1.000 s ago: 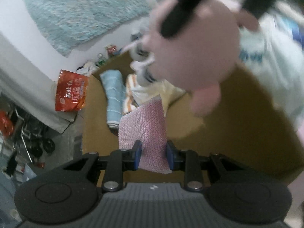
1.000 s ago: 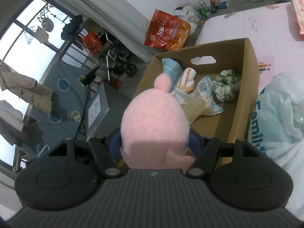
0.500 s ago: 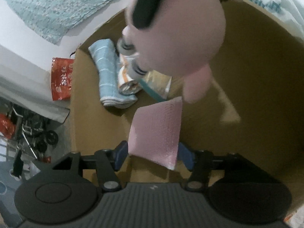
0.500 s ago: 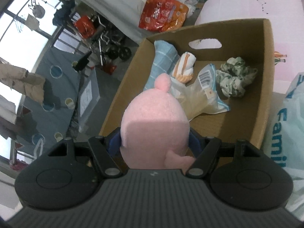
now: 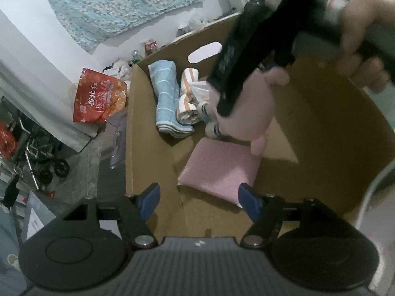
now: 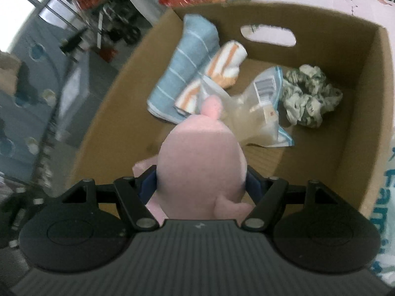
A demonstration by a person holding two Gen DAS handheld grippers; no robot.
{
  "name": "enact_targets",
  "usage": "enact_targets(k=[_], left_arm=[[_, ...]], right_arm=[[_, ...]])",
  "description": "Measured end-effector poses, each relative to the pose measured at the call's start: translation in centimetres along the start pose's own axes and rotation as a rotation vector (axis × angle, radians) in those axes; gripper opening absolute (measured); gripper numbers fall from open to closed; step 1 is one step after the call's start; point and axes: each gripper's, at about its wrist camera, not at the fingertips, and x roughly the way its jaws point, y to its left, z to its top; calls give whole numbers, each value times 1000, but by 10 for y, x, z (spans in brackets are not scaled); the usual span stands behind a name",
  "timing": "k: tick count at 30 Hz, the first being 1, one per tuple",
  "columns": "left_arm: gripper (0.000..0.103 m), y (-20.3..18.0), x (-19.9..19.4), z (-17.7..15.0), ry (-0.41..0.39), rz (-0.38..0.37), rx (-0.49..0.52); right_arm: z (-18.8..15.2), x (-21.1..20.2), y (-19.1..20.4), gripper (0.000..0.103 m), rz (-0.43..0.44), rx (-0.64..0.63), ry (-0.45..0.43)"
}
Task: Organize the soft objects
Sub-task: 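Lower the plush toy into the box and open the right gripper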
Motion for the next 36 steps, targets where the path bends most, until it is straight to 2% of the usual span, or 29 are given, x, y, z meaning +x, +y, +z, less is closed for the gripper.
enact_targets(k=[3,6,9,13,16,25,30,36], left_arm=[[71,4,-2,-3,0,-2,-19],[71,9,-6,-8,-3,-4,-48],[71,14,-7,-9,-2,-5,-74],[72,19,-9,-11,-3,-10,-108],[73,26,-9,-11,-6,-12,-137],[79,38,-21,-9,-20,1,-243],[80,45,-34,-5,-34,-31,-328],[80,39,-49,0,-51,-72,-394]], right_arm=[[-1,21,5,72,-17,-3,50],[-6,39,7,72,34,34,78],[-10,48,13,72,84,51,73],[-12,52,19,77,44,4,34],[-8,51,15,78,82,30,40],[2,0,-1,81,255,116,-84],[2,-44,-15,81,335,149,-170],[-20,-107,-44,81,400,171,-270]])
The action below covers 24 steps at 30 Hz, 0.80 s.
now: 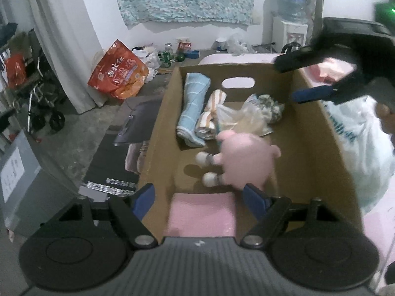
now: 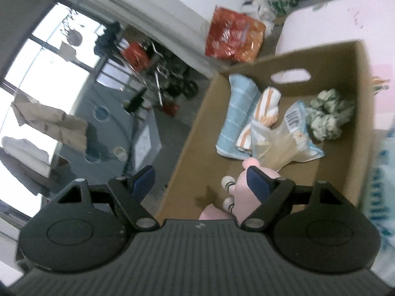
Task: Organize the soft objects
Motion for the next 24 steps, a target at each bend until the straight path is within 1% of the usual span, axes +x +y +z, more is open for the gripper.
enact_targets(k=[4,7,9,11,13,16,20,22,24], left_arm=[[80,-13,-9,2,-20,-25,-21],[82,-24,-12,4,-35,-44,-25],[82,-35,-9,5,-40,-46,-2],[82,-50,0,8,-37,-24,44],[85,-61,14,14,-23,-15,90],[90,-75,50,26,31,-36,147],[90,-80,97,37,101,-18,164],[90,-81,120,41,150,-35,169],[90,-82,139,43,190,-35,168]], right_arm=[[-10,-61,-7,83,28,10,-67],[-27,-103,-15,85,15,9,-106],[-41,-131,-22,85,4,0,-138],[-58,-155,-28,85,-8,-11,-166],[-77,-174,-35,85,-20,-24,-184],[-112,-196,-47,86,-33,-36,-204],[-159,-210,-70,86,-77,-25,-222],[-179,-212,-79,86,-104,-14,-221],[-200,-212,-87,86,-134,-3,-222]])
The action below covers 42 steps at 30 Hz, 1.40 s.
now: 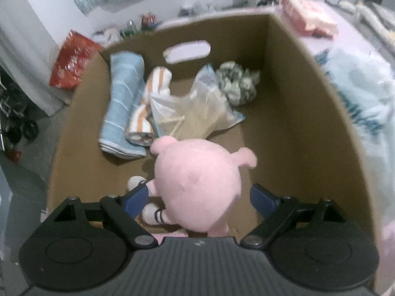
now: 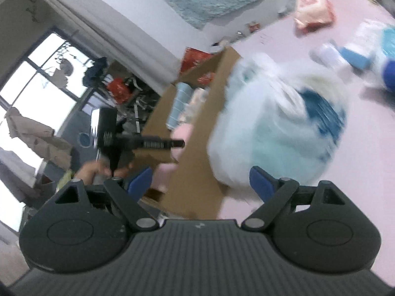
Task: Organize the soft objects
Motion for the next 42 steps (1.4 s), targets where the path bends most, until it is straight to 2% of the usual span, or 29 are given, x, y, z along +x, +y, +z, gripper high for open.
enact_targets(k=[3,6,7,10,15,19,24,28,33,37,42], left_arm=[[88,1,21,3,48,5,-16],[82,5,26,1,38,-25,-64],[76,7,24,0,29,-15,-85],[73,8,16,-3,18,57,-95],[73,20,-6,-12,-11,100,-113],[76,26,5,-14,24,171,-111],[82,35,19,-14,61,127,-163],[91,33,2,-16,10,147,-167],[92,31,-43,-18,-90,194,-164],[92,21,-84,-17,-175,187,-160],[92,-15,-134,-8,-266,150,-90]], right_arm=[[-21,1,-5,86,-36,-2,14],[-33,7,-6,86,-70,-4,24],[-36,8,-8,86,-79,-2,28],[-37,14,-10,86,-90,4,42],[-28,21,-12,86,-89,15,53],[-28,25,-16,86,-83,28,59],[-31,22,-17,86,-80,43,53],[-32,10,-21,88,-96,52,29],[-34,-10,-31,89,-105,78,-22],[-37,-25,-41,89,-102,99,-60],[-37,-46,-52,89,-111,118,-121]])
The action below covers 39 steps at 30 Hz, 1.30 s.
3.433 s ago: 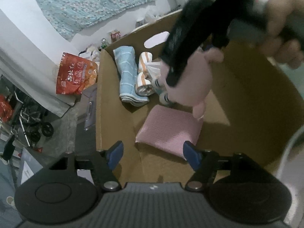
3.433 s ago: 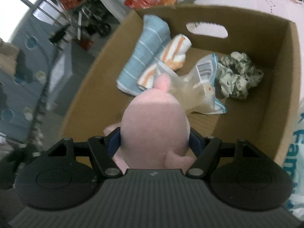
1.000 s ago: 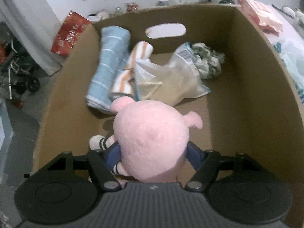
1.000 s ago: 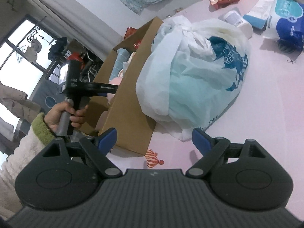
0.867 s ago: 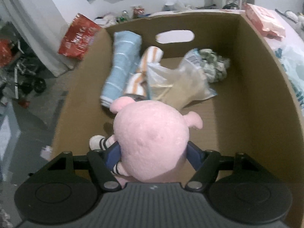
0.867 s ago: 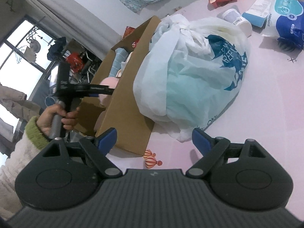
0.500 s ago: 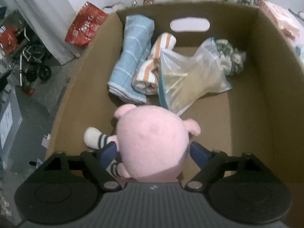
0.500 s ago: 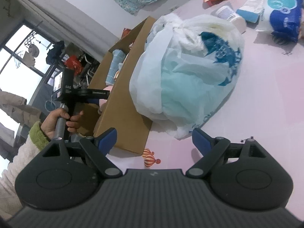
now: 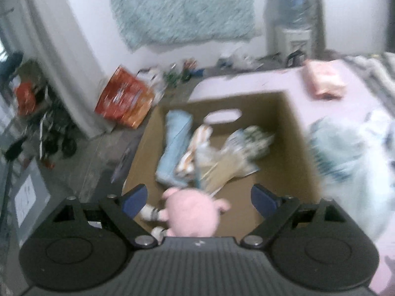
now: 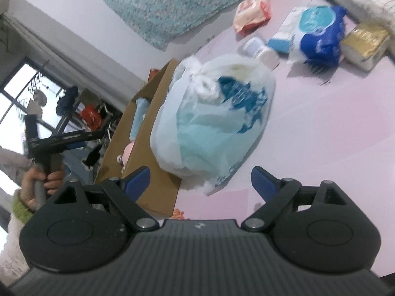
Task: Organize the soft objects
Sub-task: 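Grasp the blue wet-wipes pack on the bed with the left gripper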
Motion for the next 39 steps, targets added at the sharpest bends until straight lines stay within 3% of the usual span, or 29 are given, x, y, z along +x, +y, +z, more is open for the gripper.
enact_targets(k=[7,13,17,22,28,32,39], left_arm=[[94,-80,-63,31,-114,-172,148],[95,-161,-89,62,-100,-356,277],[99,-227,-86,79,-66,-427,355],[99,-307,-45,94,38,-460,438],[99,-378,13,95,160,-497,534],[100,-412,44,94,196,-508,582],[100,-442,100,99,289,-518,572]], right_arm=[[7,-36,-22,89,-72,24,-137],[19,-61,-48,89,-120,63,-238],[31,-70,-67,89,-164,115,-310],[43,-71,-86,89,-228,161,-368],[51,-63,-96,89,-289,137,-370],[55,-57,-101,89,-310,118,-350],[58,-55,-105,89,-325,94,-331]])
